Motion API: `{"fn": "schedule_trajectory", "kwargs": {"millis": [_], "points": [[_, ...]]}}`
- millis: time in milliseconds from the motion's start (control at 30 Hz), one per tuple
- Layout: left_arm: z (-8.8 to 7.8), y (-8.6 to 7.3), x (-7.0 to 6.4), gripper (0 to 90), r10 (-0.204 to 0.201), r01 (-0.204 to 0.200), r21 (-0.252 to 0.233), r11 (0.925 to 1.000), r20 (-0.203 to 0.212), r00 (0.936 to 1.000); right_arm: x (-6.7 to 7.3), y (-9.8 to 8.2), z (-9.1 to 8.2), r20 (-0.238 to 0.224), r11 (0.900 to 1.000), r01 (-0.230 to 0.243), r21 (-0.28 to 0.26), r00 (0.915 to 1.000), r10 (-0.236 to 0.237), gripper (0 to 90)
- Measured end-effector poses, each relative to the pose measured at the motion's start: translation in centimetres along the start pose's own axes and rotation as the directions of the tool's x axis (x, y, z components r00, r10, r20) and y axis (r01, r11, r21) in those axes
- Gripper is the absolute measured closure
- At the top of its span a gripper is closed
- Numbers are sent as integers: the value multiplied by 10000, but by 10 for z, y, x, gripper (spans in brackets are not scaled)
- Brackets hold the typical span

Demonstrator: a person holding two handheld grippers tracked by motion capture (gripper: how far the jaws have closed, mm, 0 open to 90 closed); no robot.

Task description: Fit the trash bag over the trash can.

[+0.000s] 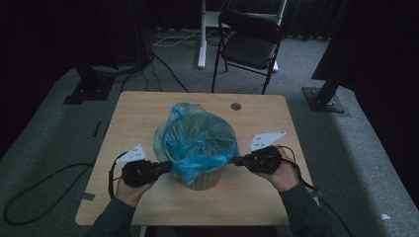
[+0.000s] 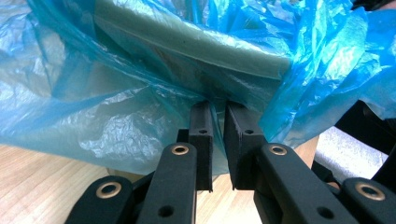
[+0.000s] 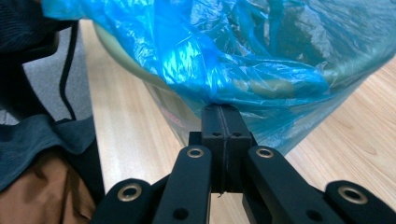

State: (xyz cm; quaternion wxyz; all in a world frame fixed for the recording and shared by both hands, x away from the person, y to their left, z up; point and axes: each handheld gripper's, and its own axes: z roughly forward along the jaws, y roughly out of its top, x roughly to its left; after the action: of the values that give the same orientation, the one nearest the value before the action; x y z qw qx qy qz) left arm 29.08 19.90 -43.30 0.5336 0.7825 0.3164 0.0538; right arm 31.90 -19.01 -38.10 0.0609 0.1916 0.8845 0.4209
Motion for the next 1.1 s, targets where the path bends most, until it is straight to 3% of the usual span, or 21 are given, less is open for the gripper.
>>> {"fn": "schedule_trajectory", "kwargs": {"millis": [267, 800, 1100], "points": [[11, 5, -3, 819, 143, -143, 17, 9999, 152, 9998, -13, -8, 2, 110, 9981, -558, -244, 9984, 561, 900], [17, 4, -13, 893, 459, -466, 117, 9988, 557, 9974, -17, -16, 8, 88, 9974, -725, 10, 9973, 725, 900], [20, 5, -22, 894, 857, -884, 282, 9957, 858, 9926, -20, -23, 11, 163, 9963, -823, 262, 9965, 819, 900]]}}
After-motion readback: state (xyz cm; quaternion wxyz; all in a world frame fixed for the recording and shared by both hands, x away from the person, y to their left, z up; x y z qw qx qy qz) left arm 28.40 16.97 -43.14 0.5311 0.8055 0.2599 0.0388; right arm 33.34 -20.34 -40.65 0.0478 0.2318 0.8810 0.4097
